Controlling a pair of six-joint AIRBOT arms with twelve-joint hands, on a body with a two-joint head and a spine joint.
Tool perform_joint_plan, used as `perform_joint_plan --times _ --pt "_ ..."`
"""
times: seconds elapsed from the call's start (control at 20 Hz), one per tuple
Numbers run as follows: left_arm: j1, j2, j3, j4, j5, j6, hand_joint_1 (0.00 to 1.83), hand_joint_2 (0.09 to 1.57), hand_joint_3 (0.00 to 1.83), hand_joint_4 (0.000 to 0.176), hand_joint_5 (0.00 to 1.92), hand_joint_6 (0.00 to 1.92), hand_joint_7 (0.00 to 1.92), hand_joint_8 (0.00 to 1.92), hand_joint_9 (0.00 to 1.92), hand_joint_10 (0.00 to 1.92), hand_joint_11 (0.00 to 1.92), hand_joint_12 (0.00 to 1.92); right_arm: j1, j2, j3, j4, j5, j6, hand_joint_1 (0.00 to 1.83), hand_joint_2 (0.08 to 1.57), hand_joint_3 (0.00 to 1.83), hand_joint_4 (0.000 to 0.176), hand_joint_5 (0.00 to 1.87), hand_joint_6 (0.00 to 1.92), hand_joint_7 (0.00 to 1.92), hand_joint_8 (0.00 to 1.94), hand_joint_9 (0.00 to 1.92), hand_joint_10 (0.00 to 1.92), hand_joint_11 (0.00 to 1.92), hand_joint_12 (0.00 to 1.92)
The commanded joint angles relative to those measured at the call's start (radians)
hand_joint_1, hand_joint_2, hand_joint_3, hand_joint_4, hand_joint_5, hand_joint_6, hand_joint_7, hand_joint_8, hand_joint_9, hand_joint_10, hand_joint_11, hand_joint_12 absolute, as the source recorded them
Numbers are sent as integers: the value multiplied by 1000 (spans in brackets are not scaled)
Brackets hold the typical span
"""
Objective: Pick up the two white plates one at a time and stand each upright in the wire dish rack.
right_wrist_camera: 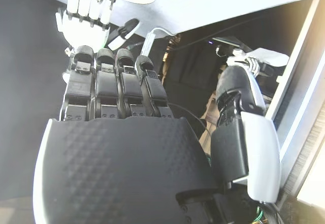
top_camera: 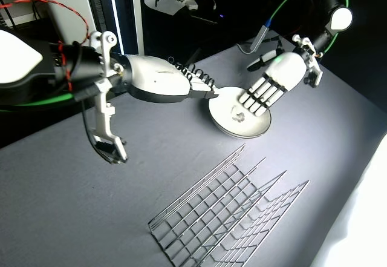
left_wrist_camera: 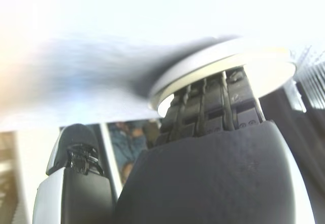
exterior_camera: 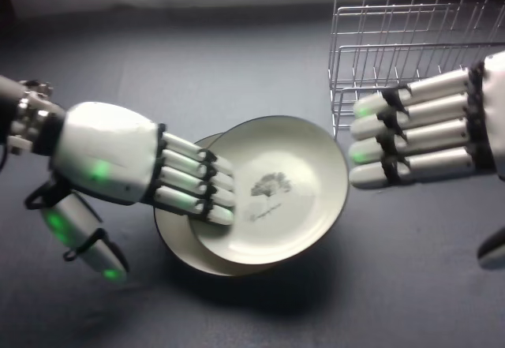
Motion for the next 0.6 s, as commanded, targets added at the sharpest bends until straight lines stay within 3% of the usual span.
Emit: perform_joint_plan --times 0.0,0.15,0.3,0.5,0.55 --pt "8 -12 -1 2 35 -5 0 1144 9 0 0 0 0 0 0 0 0 0 9 -4 5 44 48 2 0 1190 0 0 0 0 0 0 0 0 0 0" --pt "-2 -35 2 -3 49 -13 0 1144 7 0 0 0 0 0 0 0 0 0 9 -35 39 41 42 2 15 1193 0 0 0 0 0 0 0 0 0 0" --pt "-18 -56 12 -10 59 -22 0 1142 5 0 0 0 0 0 0 0 0 0 9 -58 62 40 42 3 142 1166 0 0 0 0 0 0 0 0 0 0" --pt "-28 -66 15 -12 63 -32 0 1137 2 0 0 0 0 0 0 0 0 0 9 -80 86 37 42 3 938 1009 0 0 0 0 0 0 0 0 0 0" --pt "-28 -66 15 -12 63 -32 0 1130 0 0 0 0 0 0 0 0 0 0 9 -83 88 37 42 6 1053 941 25 0 30 30 0 0 0 0 0 209"
